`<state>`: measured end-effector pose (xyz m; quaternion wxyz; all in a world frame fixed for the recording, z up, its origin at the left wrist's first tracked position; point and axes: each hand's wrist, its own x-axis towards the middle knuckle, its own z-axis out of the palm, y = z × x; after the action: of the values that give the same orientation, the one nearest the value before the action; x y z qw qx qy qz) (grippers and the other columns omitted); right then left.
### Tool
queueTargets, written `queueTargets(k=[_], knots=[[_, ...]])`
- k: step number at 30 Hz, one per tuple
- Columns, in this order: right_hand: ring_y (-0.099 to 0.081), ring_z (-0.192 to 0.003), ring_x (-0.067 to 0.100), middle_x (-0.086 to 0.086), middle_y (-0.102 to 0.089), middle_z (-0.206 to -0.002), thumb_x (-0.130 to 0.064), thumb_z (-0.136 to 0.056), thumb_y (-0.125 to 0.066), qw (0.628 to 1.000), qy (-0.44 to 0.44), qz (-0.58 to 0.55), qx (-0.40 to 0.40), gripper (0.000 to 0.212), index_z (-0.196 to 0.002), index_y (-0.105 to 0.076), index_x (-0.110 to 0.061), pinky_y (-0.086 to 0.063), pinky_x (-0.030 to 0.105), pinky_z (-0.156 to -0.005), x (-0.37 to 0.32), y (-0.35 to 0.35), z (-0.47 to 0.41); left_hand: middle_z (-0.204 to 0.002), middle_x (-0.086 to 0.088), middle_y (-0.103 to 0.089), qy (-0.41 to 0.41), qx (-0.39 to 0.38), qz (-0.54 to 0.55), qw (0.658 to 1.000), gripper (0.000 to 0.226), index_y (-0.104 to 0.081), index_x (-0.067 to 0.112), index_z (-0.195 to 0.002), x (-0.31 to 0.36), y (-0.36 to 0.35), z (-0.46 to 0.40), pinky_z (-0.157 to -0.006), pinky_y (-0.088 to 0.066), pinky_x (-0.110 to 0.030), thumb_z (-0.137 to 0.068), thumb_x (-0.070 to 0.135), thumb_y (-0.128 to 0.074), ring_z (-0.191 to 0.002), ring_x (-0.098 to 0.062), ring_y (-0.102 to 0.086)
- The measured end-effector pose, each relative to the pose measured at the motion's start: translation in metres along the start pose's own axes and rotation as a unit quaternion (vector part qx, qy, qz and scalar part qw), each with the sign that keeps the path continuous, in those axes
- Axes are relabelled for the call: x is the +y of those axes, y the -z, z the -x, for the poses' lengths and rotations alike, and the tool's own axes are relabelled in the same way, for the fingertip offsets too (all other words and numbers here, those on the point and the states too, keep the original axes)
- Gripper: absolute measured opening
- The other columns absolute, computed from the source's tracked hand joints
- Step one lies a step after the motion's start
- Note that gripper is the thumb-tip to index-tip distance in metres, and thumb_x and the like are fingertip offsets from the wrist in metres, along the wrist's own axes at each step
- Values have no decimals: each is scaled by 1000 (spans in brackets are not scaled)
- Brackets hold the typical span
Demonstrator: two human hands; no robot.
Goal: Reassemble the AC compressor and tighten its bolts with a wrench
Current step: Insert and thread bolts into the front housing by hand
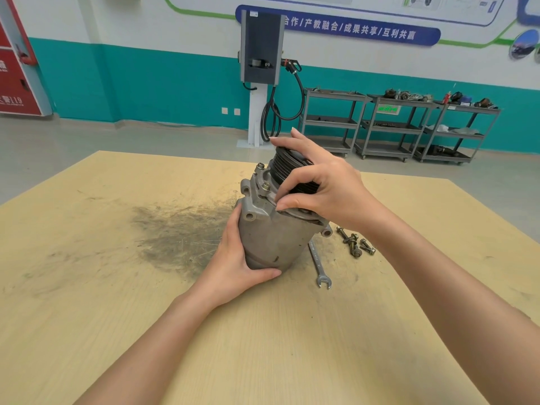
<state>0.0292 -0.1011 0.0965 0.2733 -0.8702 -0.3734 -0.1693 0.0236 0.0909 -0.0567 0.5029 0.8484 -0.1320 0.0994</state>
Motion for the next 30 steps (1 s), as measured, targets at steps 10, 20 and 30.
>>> queueTargets(k=[10, 20, 30], knots=[[-11, -147, -2, -20, -37, -151, -37, -75, -78, 1000, -10, -5, -19, 7, -80, -76, -33, -32, 42, -111, 0, 3, -1, -157, 9, -20, 0, -1, -1, 1000, 130, 4, 44, -148, 1, 0, 1, -119, -28, -37, -57, 50, -89, -144, -4, -24], [-4, -148, 2, -14, -29, -156, -28, -80, -76, 997, 12, -8, -74, 11, -90, -75, -32, -27, 44, -116, 4, 12, -2, -158, 9, -20, -7, 5, -10, 1000, 130, 6, 44, -148, 1, -1, 1, -118, -26, -27, -61, 42, -91, -143, -3, -24], [-15, -145, -3, -22, -40, -148, -45, -71, -77, 1000, -13, -2, 4, 17, -77, -76, -29, -34, 41, -107, 0, -1, 0, -158, 8, -19, -8, 4, -9, 1000, 131, 6, 40, -149, 1, -1, 1, -118, -26, -29, -61, 42, -91, -143, -2, -23]])
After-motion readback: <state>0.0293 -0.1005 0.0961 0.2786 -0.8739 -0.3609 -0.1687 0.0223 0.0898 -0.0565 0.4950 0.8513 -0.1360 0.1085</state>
